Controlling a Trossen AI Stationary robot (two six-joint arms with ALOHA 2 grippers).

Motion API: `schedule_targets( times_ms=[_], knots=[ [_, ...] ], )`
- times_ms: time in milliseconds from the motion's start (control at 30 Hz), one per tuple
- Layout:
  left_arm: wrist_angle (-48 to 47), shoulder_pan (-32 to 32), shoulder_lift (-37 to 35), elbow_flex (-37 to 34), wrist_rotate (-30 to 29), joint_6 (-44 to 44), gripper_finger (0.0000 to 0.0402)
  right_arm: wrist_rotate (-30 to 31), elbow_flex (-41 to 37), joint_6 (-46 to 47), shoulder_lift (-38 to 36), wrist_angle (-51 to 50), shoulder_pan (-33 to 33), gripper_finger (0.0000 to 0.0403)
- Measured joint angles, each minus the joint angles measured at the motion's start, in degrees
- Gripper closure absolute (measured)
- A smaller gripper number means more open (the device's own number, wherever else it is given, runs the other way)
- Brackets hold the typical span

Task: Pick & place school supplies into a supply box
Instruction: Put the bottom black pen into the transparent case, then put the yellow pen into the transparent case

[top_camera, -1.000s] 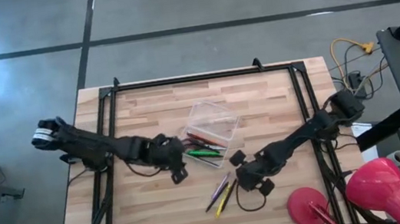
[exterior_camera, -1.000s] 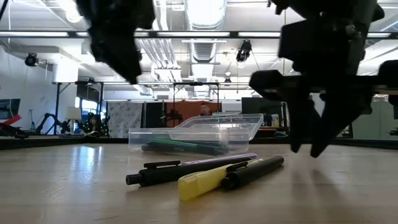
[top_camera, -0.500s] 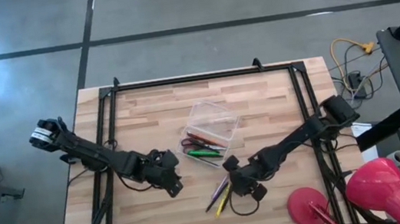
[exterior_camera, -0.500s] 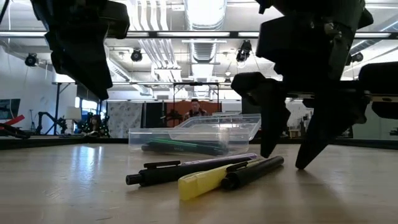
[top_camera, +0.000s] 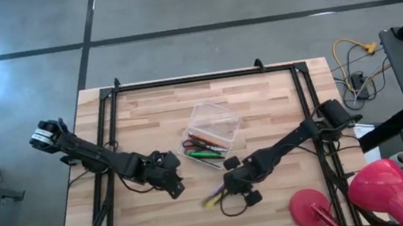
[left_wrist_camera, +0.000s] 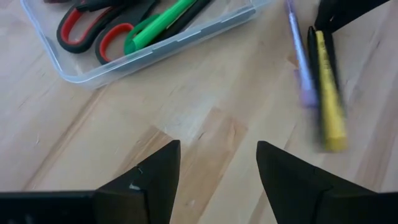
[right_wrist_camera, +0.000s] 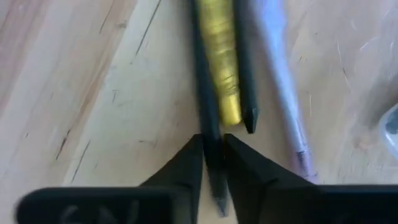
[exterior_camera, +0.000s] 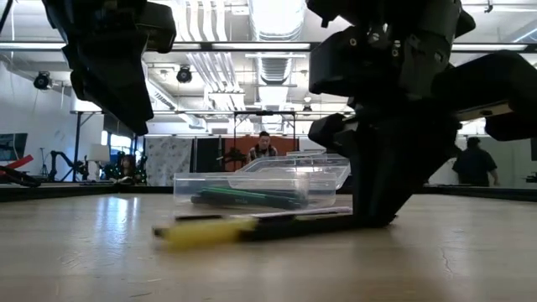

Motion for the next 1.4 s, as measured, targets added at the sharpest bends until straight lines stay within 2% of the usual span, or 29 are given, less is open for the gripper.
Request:
schedule_targets(
  times_ms=[100, 333, 433, 533, 600, 667, 800, 867, 933, 1100, 1200, 1400],
  knots=[
    [-0.1, 0.0, 0.0, -0.1, 0.0, 0.1, 0.0206, 0.0, 0.9, 2.1, -0.6, -1.7, 0.0, 0.038],
    [0.0, 0.0, 0.1, -0.1, -0.5, 0.7, 0.0206, -2.3, 0.5, 6.0, -8.8, -3.6, -2.6, 0.0385],
    [0.1, 0.0, 0.1, -0.2, -1.8, 1.0, 0.0206, -0.6, 0.3, 9.7, -14.3, -2.9, -4.9, 0.0386],
    [0.1, 0.0, 0.1, -0.2, -3.3, 1.0, 0.0206, 3.5, 0.0, 12.9, -16.4, -1.4, -8.4, 0.0385],
    [0.1, 0.0, 0.1, -0.2, -4.4, 1.0, 0.0206, 5.7, 0.1, 15.7, -16.7, 1.8, -11.7, 0.0384],
    [0.2, 0.0, 0.1, -0.2, -5.2, 1.0, 0.0206, 5.3, 0.4, 19.6, -15.8, 4.5, -15.5, 0.0384],
    [0.4, 0.1, 0.1, -0.1, -6.1, 1.0, 0.0206, 1.9, 1.7, 29.0, -9.6, 4.5, -21.4, 0.0377],
    [0.8, 0.1, 0.1, -0.2, -6.1, 1.5, 0.0206, -2.3, 2.9, 30.5, -6.6, 3.3, -22.8, 0.0364],
    [2.6, 0.1, 0.1, -0.4, -6.0, 3.9, 0.0206, -6.1, 4.0, 30.6, -4.4, 1.9, -23.2, 0.0348],
    [9.9, 0.1, 0.1, -1.8, -5.9, 11.7, 0.0206, -6.8, 5.6, 29.5, -3.0, -1.3, -22.1, 0.0303],
    [14.1, 0.5, 0.1, -3.0, -5.9, 16.8, 0.0206, -4.7, 6.2, 27.6, -6.0, -0.9, -20.7, 0.0281],
    [20.3, 1.2, 1.5, -4.6, -5.5, 25.9, 0.0206, 1.7, 5.9, 16.3, -14.4, -2.7, -16.9, 0.0249]
  ],
)
